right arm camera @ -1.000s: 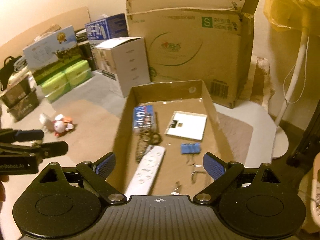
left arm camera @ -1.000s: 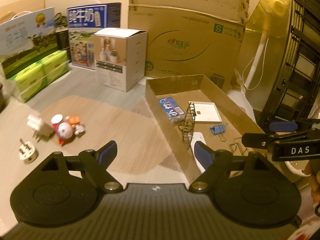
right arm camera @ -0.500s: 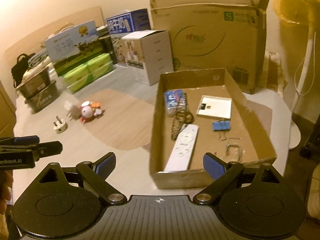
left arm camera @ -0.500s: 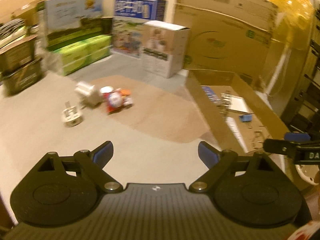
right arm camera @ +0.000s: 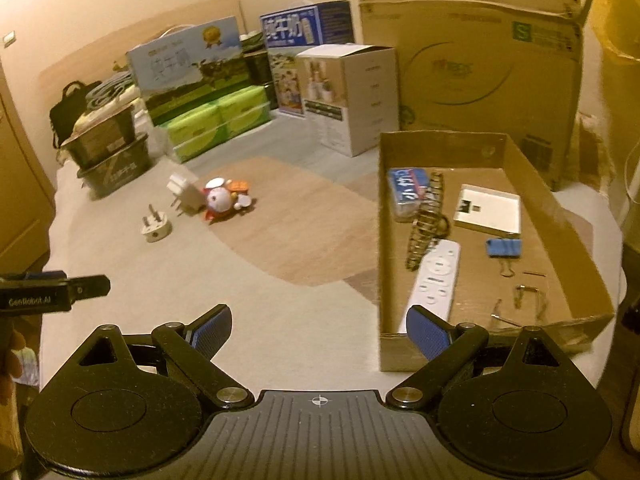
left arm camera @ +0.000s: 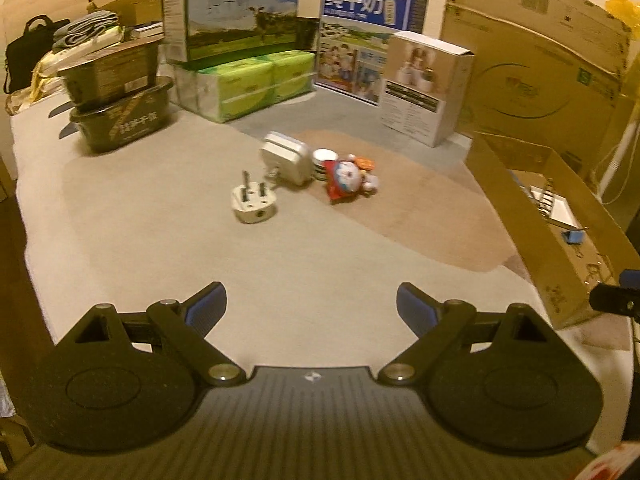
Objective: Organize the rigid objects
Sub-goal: 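Withdraw both open tools from the box toward the remaining items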
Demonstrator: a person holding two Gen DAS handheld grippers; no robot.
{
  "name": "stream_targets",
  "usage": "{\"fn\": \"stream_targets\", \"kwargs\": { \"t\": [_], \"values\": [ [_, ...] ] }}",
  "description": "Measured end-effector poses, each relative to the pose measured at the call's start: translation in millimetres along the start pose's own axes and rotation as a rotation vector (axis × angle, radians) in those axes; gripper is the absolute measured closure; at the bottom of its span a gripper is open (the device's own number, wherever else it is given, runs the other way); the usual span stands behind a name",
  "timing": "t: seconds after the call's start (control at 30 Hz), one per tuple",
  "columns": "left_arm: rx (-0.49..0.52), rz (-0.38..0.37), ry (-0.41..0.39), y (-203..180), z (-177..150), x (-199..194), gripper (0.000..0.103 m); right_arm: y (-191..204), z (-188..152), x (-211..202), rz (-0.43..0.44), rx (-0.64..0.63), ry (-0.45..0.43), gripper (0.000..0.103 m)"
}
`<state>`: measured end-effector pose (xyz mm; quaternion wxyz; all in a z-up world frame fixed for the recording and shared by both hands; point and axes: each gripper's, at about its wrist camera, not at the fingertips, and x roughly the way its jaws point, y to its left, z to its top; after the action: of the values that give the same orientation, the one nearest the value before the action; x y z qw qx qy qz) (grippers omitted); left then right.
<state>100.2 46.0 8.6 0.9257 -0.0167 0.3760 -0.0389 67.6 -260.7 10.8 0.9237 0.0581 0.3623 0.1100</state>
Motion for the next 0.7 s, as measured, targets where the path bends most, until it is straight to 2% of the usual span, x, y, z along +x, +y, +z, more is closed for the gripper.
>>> {"fn": "stream_targets", "kwargs": {
  "t": [0.33,0.7],
  "values": [
    [-0.003,0.028,-0.012,35,14,26,0.012,22,9,35,0.026,-0.056,0.016,0.01],
    [0.107,0.01,-0.045,61,33,80,0.012,52,27,104,0.077,-0.118,0.02,0.01]
  ]
}}
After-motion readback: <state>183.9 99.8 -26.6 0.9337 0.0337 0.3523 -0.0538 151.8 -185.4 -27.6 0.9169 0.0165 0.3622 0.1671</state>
